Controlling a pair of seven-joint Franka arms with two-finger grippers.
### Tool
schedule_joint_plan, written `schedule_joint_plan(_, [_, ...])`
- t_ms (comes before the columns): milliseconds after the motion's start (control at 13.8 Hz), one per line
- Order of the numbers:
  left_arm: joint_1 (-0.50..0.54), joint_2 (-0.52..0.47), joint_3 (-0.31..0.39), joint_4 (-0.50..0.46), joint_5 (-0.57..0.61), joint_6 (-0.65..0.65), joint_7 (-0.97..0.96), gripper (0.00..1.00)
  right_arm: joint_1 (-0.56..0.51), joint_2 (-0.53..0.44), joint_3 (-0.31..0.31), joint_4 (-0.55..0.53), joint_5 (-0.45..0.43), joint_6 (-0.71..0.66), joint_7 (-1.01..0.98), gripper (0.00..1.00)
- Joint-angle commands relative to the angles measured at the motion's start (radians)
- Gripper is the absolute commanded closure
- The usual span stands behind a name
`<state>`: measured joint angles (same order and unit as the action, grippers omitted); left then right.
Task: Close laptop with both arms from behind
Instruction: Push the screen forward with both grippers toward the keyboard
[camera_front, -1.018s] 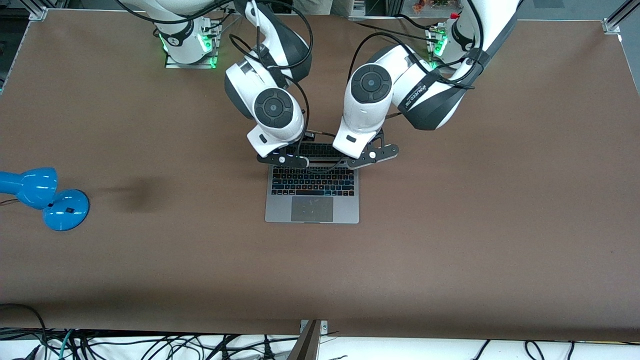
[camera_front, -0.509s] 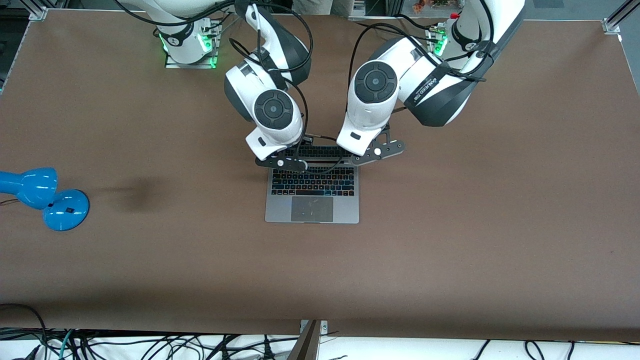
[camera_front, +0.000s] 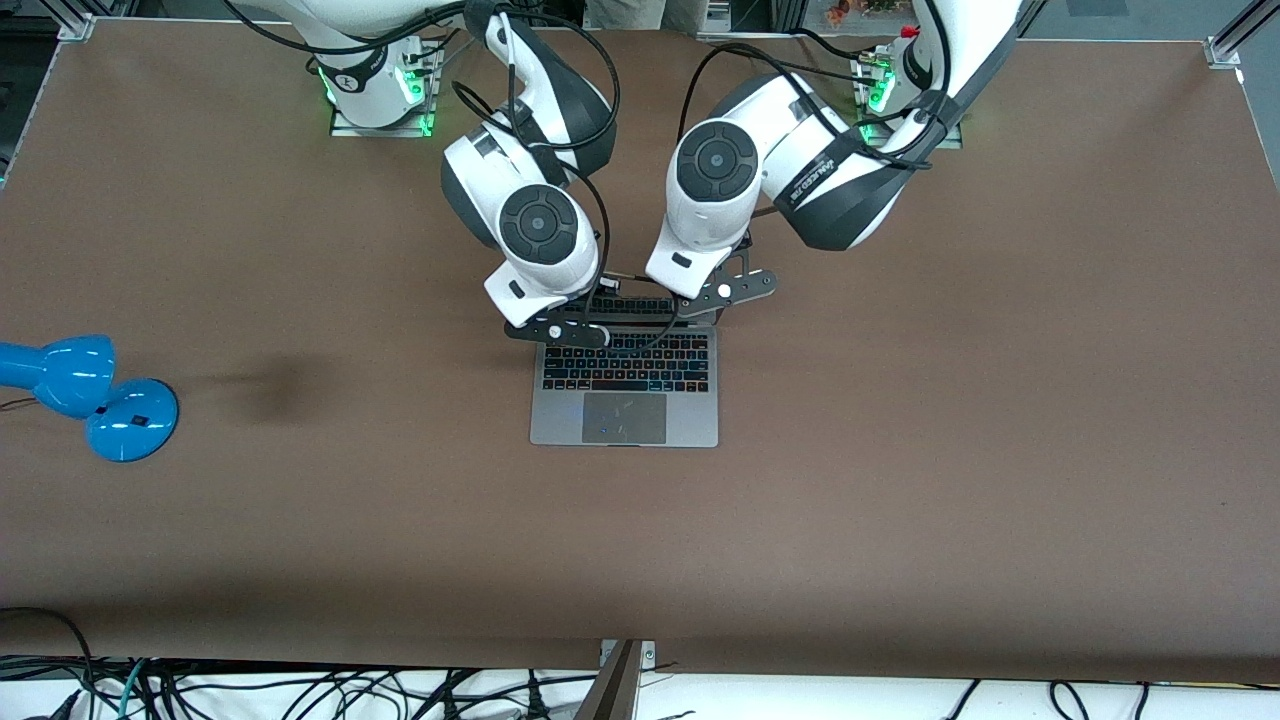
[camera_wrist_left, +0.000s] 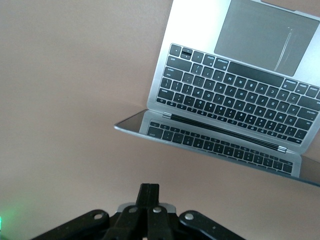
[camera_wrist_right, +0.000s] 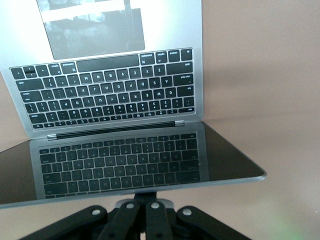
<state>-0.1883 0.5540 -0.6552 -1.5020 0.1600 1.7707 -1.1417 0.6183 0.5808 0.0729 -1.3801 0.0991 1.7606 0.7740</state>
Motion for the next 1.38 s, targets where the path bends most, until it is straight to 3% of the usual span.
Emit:
schedule_joint_plan(0, [-0.002,0.029,0.008,0.008,0.019,0.027,-0.013,1.0,-0.002,-0.004,-0.002,-0.004,-0.016,0.033,-0.013,0.96])
schedule_joint_plan(291, [0.0,0.059,0.034,0.029,0.024,0.029,-0.004,1.0,-0.002,0.002,-0.002,-0.004,-0.016,0.039,-0.013,0.96])
schedule_joint_plan(655, [-0.014,0.139,0.04,0.135,0.061,0.027,-0.007,1.0,-0.002,0.005,-0.002,-0.004,-0.044,0.05,-0.015,0.96])
schedule_joint_plan(1309, [-0.095,0.201,0.135,0.227,0.061,0.029,0.002,1.0,-0.018,0.05,-0.012,-0.002,-0.065,0.157,-0.051,0.97])
